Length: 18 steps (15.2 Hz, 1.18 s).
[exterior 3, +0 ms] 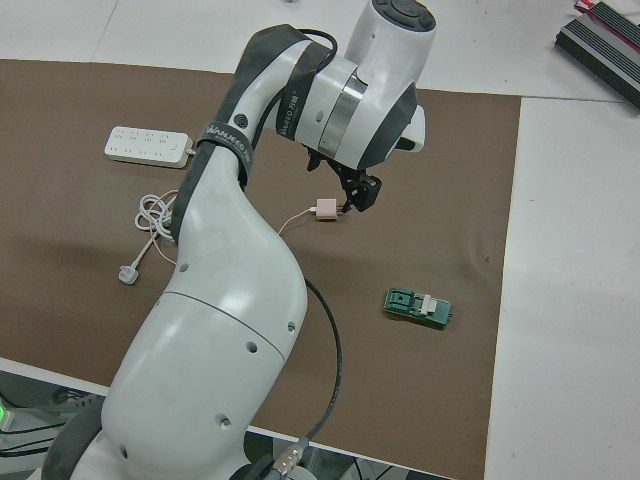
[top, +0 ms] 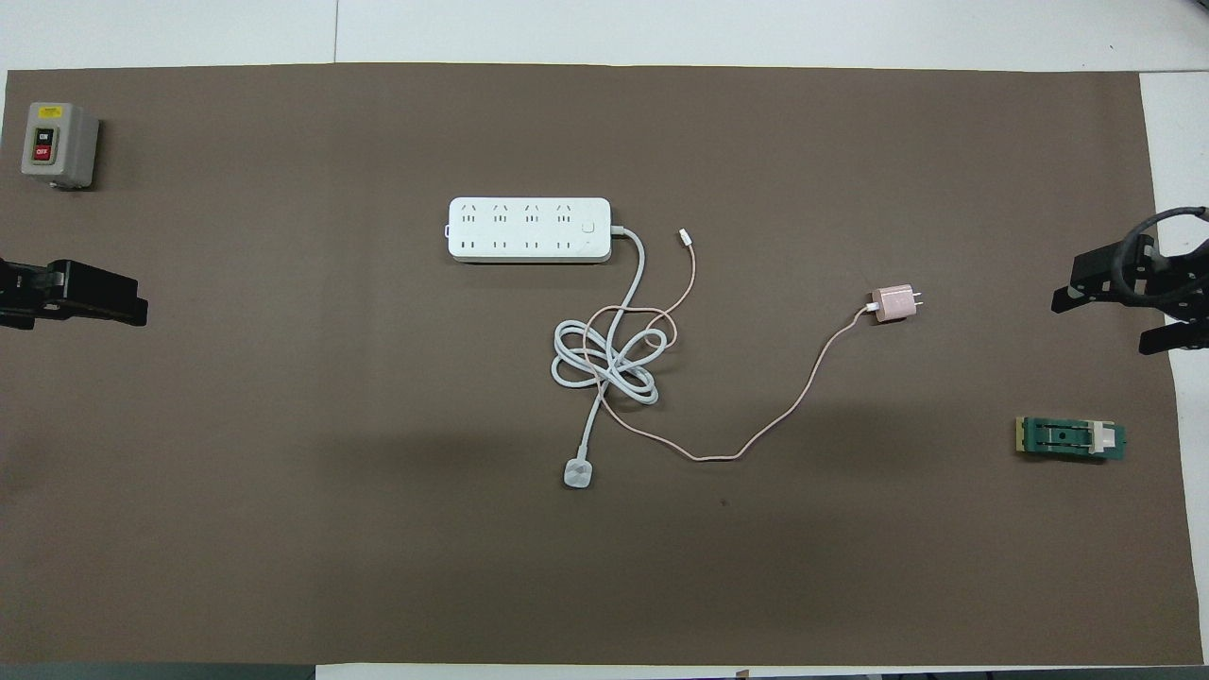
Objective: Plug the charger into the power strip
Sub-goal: 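Reach the right gripper toward the pink charger plug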
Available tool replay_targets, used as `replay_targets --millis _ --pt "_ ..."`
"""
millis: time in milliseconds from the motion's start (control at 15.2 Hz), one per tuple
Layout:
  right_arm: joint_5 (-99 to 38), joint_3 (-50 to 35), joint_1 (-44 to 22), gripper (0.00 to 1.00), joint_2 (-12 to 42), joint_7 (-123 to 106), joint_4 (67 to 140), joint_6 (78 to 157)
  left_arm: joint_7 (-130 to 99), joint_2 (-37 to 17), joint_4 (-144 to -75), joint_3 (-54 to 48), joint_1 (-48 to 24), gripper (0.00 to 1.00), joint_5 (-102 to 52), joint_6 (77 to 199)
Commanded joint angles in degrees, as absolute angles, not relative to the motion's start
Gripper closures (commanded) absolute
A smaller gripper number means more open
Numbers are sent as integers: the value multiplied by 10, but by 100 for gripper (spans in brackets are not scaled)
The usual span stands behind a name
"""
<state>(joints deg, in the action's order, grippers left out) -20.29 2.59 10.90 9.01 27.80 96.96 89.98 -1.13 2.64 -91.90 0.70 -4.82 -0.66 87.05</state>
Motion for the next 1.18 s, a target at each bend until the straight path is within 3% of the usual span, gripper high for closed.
replay_targets --millis 0,591,1117 --pt "-265 21 129 0 116 319 990 928 -16 36 -921 7 -47 0 -11 862" --pt "-421 25 153 0 256 366 982 953 -10 30 -921 5 -51 0 -10 863" --pt "-433 25 123 0 358 433 920 997 -7 21 -908 5 -51 0 -6 855"
